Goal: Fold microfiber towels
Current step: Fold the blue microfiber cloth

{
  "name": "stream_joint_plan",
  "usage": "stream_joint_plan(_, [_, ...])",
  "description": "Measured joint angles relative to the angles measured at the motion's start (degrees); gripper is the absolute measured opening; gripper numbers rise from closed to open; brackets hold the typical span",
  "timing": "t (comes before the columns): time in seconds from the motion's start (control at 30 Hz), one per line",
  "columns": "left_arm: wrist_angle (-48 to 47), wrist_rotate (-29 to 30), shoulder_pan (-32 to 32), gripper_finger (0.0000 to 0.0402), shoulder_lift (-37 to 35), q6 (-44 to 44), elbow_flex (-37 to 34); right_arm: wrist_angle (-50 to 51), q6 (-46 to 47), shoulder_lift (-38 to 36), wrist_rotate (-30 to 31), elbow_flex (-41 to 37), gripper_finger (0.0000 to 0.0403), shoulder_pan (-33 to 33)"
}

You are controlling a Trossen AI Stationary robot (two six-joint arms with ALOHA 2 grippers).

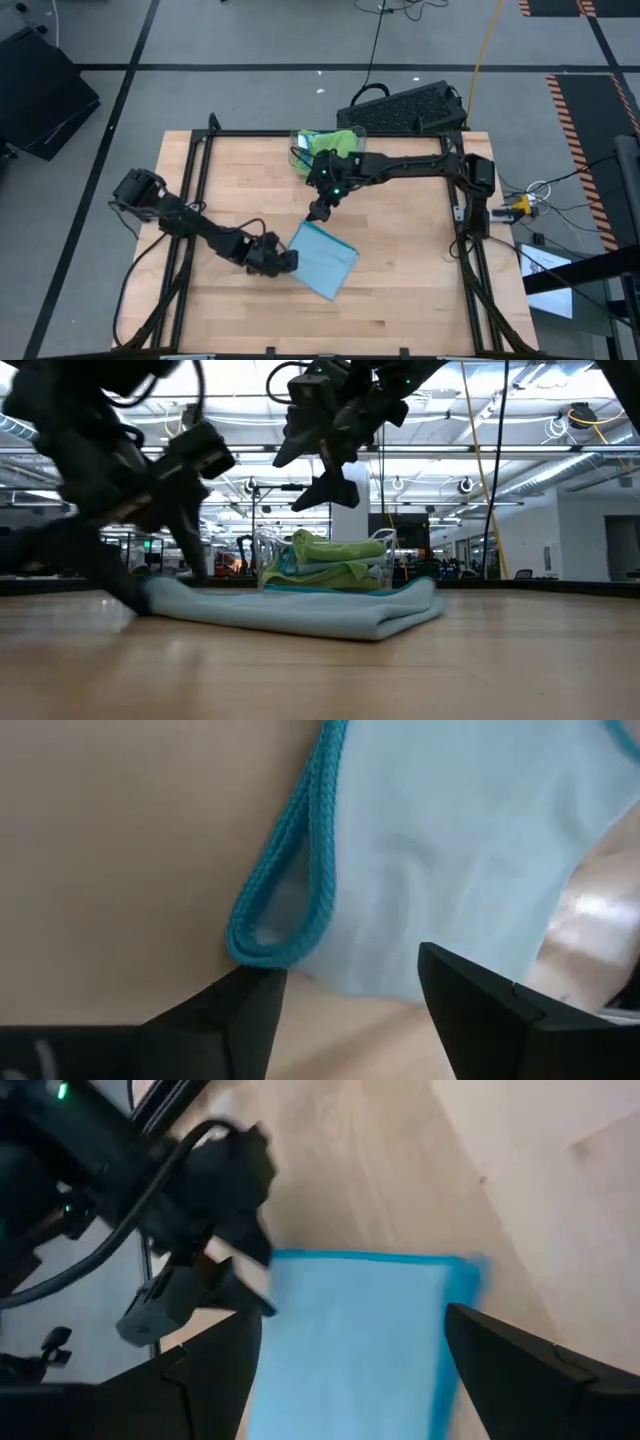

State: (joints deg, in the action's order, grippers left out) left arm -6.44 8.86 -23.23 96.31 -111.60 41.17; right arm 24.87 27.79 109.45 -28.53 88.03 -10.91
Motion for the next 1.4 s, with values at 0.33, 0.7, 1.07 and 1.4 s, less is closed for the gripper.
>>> stream_joint_plan(0.33, [1.44, -4.92, 8.54, 0.0238, 0.11, 20.54, -0.26, 2.53, 1.60, 0.00, -0.02, 0.00, 0.0304, 2.78])
stream_joint_plan(0.7, [0.94, -6.93, 9.29, 0.0187, 0.11, 24.72, -0.38, 3.60, 3.26, 0.00, 5.88, 0.00, 0.0304, 0.78])
stream_joint_plan(1.07, [-0.02, -5.98, 9.32, 0.0053, 0.26, 30.55, -0.59, 12.32, 5.24, 2.47, 7.38, -0.02, 0.0304, -1.97])
stream_joint_plan(1.4, [0.11, -5.79, 9.32, 0.0019, 0.31, 33.43, -0.61, 11.64, 4.70, 3.96, 12.19, -1.69, 0.0304, -1.79])
